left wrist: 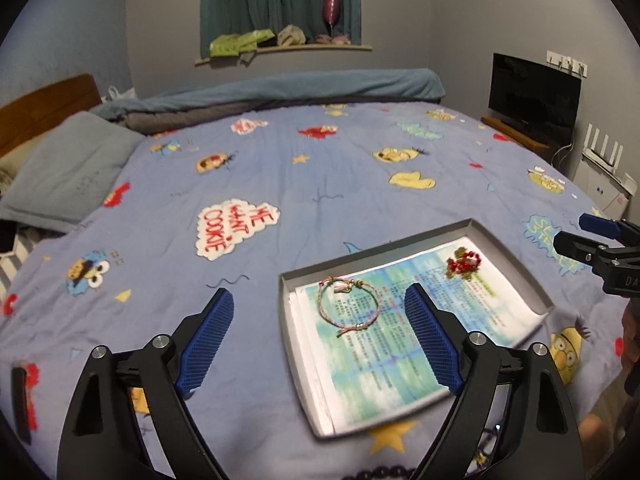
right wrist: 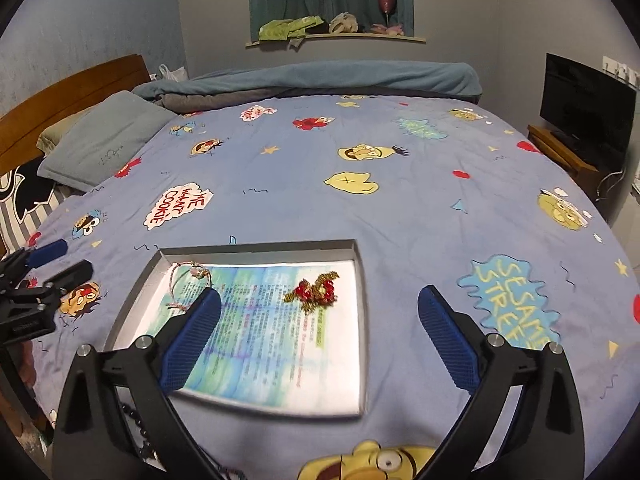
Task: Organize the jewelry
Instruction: 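Open both tools to release the pieces and withdraw from the box, then grasp the black bead bracelet with left tool while right tool grasps gold hair clip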
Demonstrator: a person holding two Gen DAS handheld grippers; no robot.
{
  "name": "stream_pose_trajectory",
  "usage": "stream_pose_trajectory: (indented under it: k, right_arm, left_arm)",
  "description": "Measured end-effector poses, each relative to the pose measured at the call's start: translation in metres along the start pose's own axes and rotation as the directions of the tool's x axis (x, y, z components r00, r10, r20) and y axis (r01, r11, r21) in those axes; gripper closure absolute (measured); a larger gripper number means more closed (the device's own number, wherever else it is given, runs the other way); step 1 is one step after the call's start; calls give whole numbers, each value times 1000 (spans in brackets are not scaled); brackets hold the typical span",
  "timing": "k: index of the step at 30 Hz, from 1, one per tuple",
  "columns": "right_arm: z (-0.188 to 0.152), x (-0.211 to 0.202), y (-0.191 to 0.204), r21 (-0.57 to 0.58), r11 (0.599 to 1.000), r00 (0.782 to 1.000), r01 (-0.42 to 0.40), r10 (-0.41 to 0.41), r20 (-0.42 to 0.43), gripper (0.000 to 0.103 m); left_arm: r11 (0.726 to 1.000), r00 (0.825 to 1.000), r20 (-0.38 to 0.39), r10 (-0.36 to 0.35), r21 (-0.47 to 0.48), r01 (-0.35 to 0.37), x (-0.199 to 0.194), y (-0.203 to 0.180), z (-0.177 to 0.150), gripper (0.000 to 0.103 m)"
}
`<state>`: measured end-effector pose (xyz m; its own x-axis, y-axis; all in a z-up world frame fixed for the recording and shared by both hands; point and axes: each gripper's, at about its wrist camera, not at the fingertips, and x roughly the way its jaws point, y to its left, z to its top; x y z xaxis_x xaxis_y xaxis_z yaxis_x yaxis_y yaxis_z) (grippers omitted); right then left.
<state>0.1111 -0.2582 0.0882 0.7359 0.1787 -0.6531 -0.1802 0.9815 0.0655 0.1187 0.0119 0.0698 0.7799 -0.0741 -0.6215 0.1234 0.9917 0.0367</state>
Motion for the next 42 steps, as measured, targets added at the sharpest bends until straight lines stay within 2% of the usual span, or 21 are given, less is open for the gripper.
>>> stream_pose_trajectory:
  k: [8, 15, 19, 25, 32, 42]
  right_arm:
    - [-28, -38, 3, -3, 1000, 1000, -3, 4, 27, 6]
    - [-55, -65, 9, -4, 1000, 999, -9, 9, 52, 5]
    - [-71, -71, 11, 12, 1000, 999, -27, 27, 38, 5]
    - [-95, -70, 15, -15, 1000, 1000, -6, 6, 10, 5]
    - [-122, -77, 22, -51, 997, 998, -64, 65, 20, 5]
    - [-150, -60, 36, -114, 991, 997, -67, 64, -32, 5]
  left_arm:
    - [1000, 999, 50, 1, -15, 0, -44, -4, -22, 12]
    - [1000, 999, 50, 4, -20, -3, -62, -8, -44, 12]
    - [1000, 999, 49, 6, -17, -6, -70, -10, -60, 12]
    - [999, 999, 33, -12, -49, 13, -70, -3, -81, 12]
    - [998, 1000, -16, -24, -63, 23, -61, 3, -111, 12]
    - [997, 998, -53, -38, -69, 34, -46, 4, -144, 12]
